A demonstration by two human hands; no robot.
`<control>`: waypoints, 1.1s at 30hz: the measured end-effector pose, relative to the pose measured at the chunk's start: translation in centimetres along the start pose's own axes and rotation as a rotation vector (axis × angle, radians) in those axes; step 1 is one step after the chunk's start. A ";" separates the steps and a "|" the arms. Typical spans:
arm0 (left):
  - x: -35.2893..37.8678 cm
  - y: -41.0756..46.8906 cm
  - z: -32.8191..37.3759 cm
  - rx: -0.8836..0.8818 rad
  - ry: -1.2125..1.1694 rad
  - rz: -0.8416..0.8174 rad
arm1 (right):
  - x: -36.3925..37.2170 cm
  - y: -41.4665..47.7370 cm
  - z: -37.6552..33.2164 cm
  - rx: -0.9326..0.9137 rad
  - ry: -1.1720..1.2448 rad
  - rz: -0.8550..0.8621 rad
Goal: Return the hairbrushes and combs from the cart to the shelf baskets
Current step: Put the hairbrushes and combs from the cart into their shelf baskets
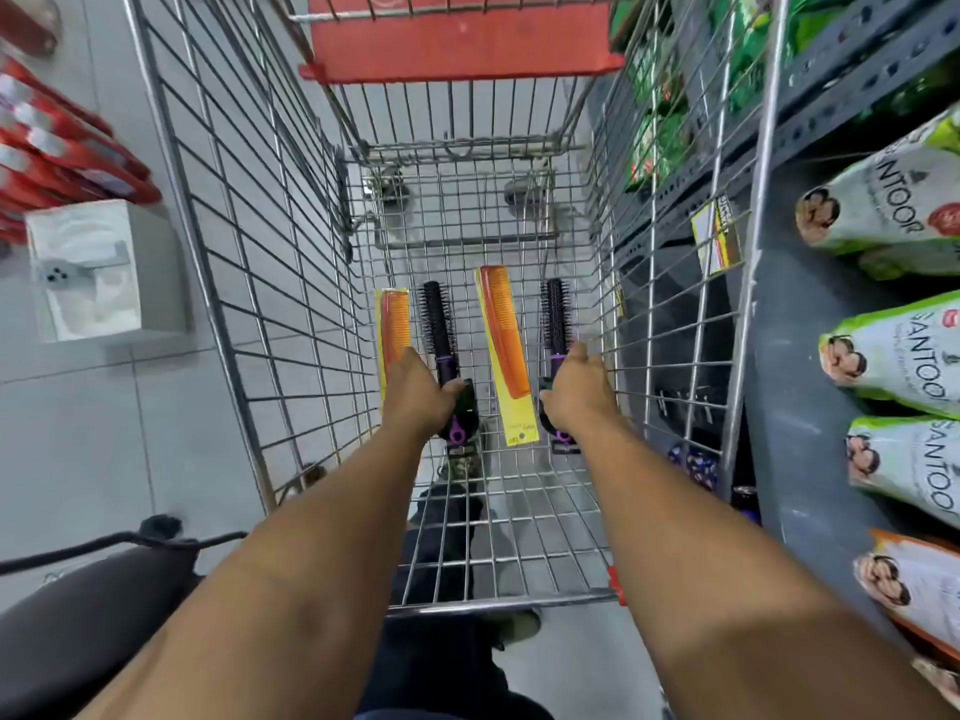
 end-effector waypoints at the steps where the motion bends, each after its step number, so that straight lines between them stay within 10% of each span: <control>1: 0.2 0.2 0.0 0.001 -0.004 -0.002 | 0.2 0.2 0.1 0.019 -0.001 -0.006; 15: 1.4 0.7 -0.2 -0.112 -0.126 -0.049 | 1.4 1.0 0.1 0.139 0.007 0.065; 33: -9.2 -5.7 8.2 -0.133 -0.935 -0.287 | -10.6 -6.2 -1.7 0.198 0.791 -0.018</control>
Point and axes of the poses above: each hand's wrist, its own y-axis towards the middle knuckle, its own x-axis out of the palm, z = x × y, the point moved 3 cm from there along y, towards the middle knuckle, and after that the axes turned 12 degrees about z, right-handed, at the moved point
